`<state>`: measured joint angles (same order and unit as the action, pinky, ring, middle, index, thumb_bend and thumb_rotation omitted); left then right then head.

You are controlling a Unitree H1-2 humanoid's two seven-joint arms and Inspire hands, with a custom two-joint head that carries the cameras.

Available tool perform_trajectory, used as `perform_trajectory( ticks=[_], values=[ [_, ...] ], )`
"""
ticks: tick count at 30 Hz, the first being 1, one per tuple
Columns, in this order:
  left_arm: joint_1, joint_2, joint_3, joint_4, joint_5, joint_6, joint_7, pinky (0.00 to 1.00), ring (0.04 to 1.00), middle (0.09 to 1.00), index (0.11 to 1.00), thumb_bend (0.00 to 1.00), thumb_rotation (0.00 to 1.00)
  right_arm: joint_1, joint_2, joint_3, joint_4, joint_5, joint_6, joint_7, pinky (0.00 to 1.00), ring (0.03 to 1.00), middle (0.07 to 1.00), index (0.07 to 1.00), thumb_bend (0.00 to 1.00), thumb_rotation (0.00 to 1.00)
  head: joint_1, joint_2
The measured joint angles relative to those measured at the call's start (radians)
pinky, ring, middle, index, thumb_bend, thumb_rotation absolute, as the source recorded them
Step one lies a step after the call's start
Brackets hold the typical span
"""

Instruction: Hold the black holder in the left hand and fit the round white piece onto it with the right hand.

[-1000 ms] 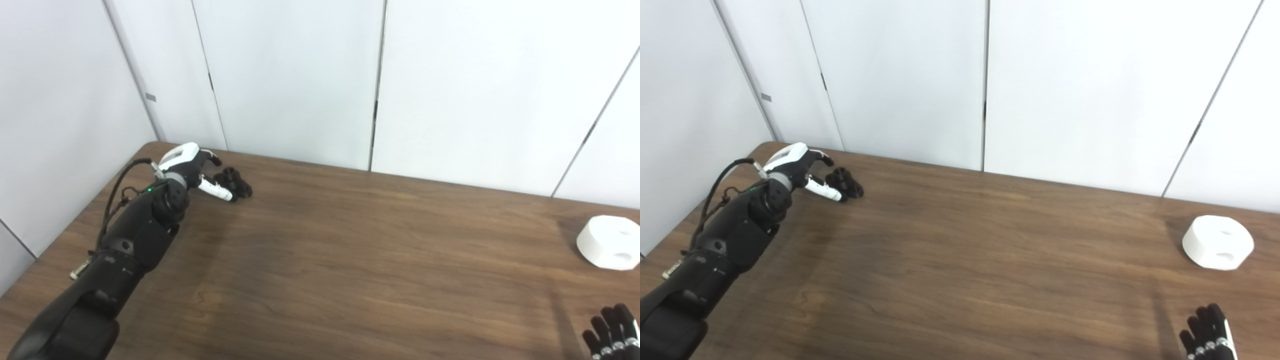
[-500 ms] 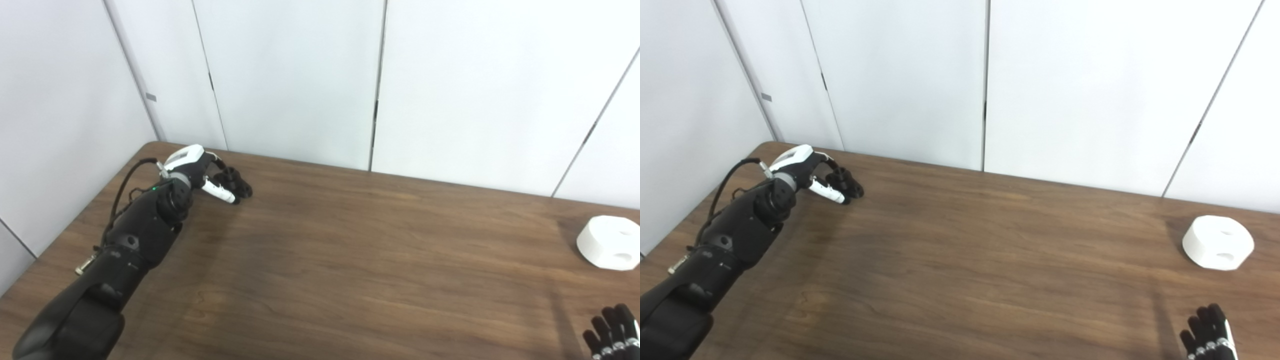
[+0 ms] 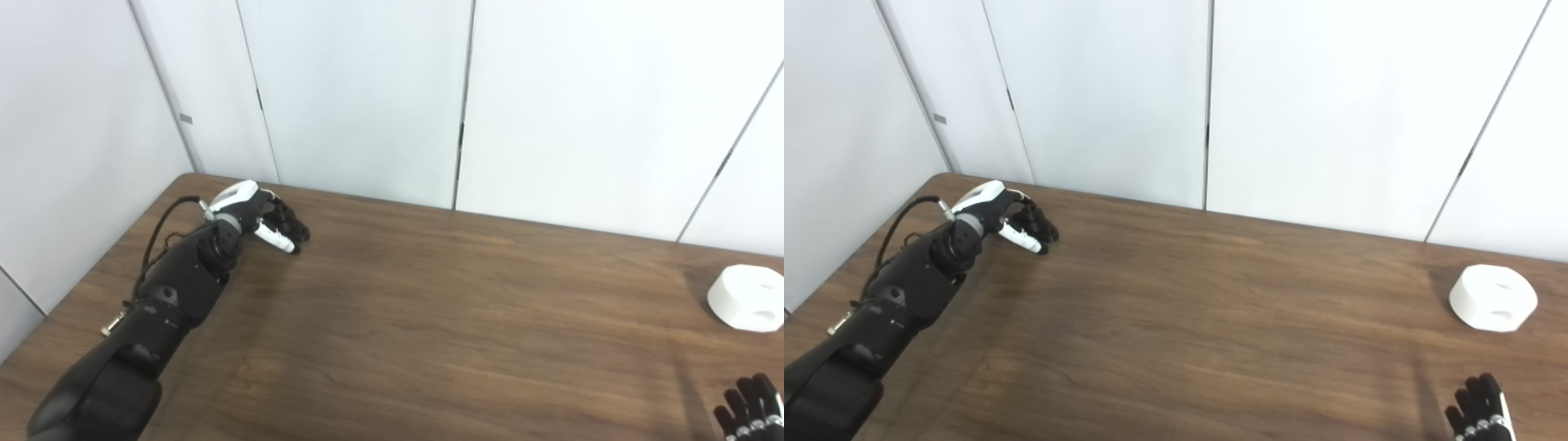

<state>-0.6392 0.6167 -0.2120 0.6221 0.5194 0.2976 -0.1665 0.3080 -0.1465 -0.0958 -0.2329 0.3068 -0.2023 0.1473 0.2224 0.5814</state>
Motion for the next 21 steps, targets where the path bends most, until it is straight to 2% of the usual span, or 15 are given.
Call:
perform_trajectory(
  ticks=[10, 15, 21],
  values=[
    [-0.011, -0.003, 0.001, 0.03, -0.008, -0.03, 0.003, 1.0, 1.0, 0.946, 0.768, 0.95, 0.11, 0.001, 0.001, 0.0, -0.001, -0.004, 0.002, -0.004, 1.0, 1.0, 1.0, 1.0, 0.69, 0.99, 0.0, 0.002],
    [-0.011, -0.004, -0.004, 0.029, 0.0, -0.029, 0.011, 1.0, 0.994, 0.915, 0.69, 0.91, 0.08, 0.001, 0.001, -0.001, -0.001, -0.004, 0.003, -0.005, 1.0, 1.0, 1.0, 1.0, 0.67, 1.0, 0.003, 0.005],
    [-0.014, 0.015, -0.068, 0.027, 0.063, -0.055, 0.04, 1.0, 0.94, 0.844, 0.599, 0.89, 0.05, 0.001, 0.001, -0.001, -0.001, -0.004, 0.005, -0.003, 1.0, 1.0, 1.0, 1.0, 0.66, 1.0, 0.008, 0.008]
  ],
)
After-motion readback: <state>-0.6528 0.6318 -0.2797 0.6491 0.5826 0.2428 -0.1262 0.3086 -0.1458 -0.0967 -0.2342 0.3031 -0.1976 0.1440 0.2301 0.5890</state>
